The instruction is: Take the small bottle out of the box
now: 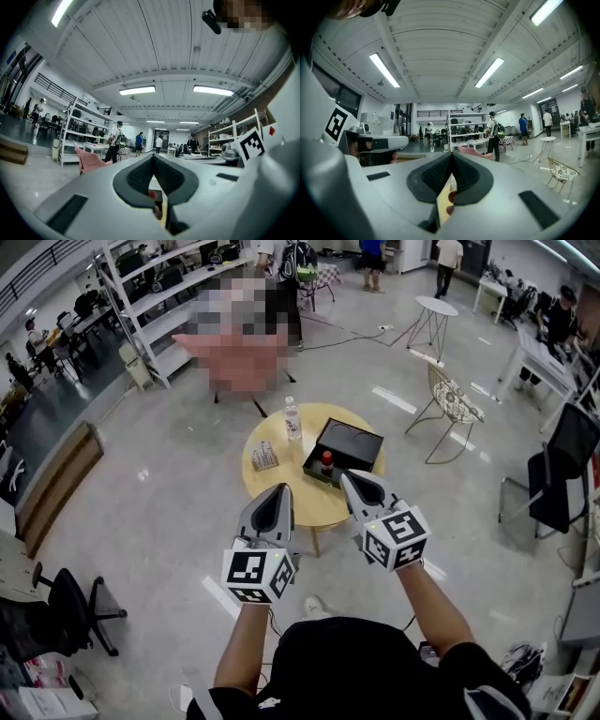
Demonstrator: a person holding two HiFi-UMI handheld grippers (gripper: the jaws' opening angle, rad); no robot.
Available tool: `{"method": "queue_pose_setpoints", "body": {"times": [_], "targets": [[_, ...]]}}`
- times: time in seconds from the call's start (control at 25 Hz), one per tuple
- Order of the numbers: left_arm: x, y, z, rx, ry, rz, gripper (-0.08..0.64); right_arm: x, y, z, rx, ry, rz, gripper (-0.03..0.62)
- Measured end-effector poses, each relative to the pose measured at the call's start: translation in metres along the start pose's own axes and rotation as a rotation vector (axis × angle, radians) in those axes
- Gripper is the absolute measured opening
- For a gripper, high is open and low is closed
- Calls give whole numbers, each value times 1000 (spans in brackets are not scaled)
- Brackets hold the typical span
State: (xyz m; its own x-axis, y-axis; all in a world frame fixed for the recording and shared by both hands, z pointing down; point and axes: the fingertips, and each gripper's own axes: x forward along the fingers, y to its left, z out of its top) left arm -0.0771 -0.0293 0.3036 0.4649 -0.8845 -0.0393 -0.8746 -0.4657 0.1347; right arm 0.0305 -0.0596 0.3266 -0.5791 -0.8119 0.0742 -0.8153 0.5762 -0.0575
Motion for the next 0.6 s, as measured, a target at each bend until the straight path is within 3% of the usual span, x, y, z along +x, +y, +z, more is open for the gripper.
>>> {"method": "queue_pose_setpoints", "body": {"times": [0.36, 0.6], "targets": [[30, 63, -4, -30, 12, -38, 8, 68, -4, -7, -11, 27, -47, 2], [44, 83, -16, -56, 38, -62, 8, 90, -10, -22, -21, 75, -68, 2]]}}
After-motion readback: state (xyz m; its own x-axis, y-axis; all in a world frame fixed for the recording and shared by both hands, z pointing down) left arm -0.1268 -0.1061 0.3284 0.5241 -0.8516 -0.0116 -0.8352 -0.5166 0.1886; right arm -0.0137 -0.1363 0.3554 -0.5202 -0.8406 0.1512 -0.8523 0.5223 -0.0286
